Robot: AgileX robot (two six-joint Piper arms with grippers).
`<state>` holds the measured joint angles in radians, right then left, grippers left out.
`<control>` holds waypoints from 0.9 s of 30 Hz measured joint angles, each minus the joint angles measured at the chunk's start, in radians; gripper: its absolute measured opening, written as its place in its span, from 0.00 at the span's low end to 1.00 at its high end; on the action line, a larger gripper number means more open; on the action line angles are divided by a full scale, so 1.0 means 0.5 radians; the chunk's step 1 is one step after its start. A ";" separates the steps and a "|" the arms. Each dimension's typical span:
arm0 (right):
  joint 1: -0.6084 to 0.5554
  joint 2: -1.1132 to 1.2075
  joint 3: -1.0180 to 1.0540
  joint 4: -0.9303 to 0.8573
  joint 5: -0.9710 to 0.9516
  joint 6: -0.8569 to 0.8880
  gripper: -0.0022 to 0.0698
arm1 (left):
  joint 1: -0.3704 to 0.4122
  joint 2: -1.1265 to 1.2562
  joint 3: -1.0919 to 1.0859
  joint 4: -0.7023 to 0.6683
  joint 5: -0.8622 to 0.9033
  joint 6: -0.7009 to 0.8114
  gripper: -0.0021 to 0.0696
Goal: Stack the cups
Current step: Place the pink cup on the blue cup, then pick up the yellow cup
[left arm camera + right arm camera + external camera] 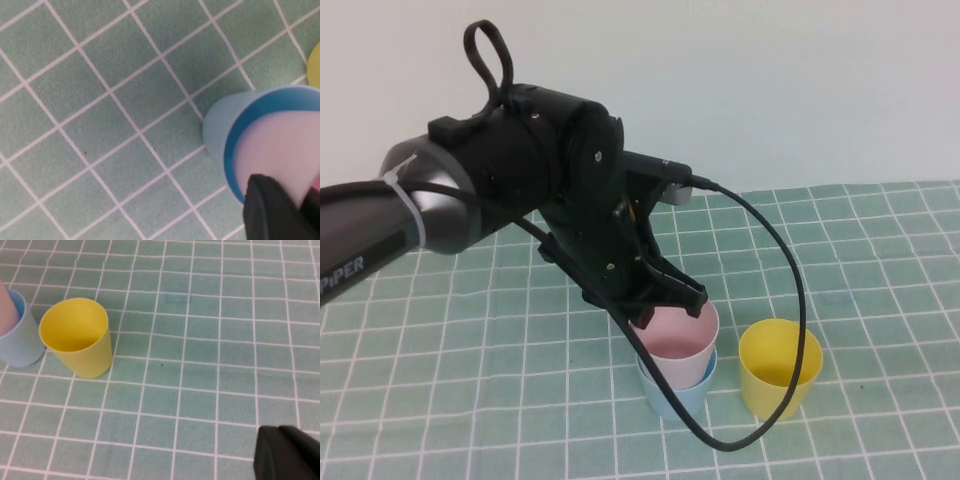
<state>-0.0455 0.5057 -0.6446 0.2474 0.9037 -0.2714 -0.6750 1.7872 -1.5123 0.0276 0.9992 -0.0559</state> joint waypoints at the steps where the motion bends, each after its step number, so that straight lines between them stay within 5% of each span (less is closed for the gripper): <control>1: 0.000 0.000 0.000 0.000 0.000 0.000 0.03 | 0.000 0.004 0.000 0.000 -0.004 0.000 0.11; 5: 0.000 0.000 0.000 0.000 0.000 -0.009 0.03 | 0.000 0.003 0.000 0.000 -0.045 -0.009 0.24; 10: 0.000 0.000 0.000 0.000 0.000 -0.069 0.03 | 0.000 0.000 -0.065 0.018 -0.018 -0.029 0.25; 16: 0.047 0.017 -0.004 0.036 0.043 -0.163 0.03 | 0.000 -0.080 -0.261 0.351 0.267 -0.029 0.03; 23: 0.268 0.220 -0.007 0.120 0.167 -0.302 0.03 | 0.000 -0.523 -0.054 0.679 0.284 -0.202 0.03; 27: 0.407 0.429 -0.067 0.120 0.182 -0.316 0.03 | 0.000 -0.838 0.233 0.599 0.254 -0.291 0.03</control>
<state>0.1578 0.7201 -0.6781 0.3076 0.9948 -0.4293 -0.6750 1.3682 -1.3960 0.3270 1.1262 -0.2013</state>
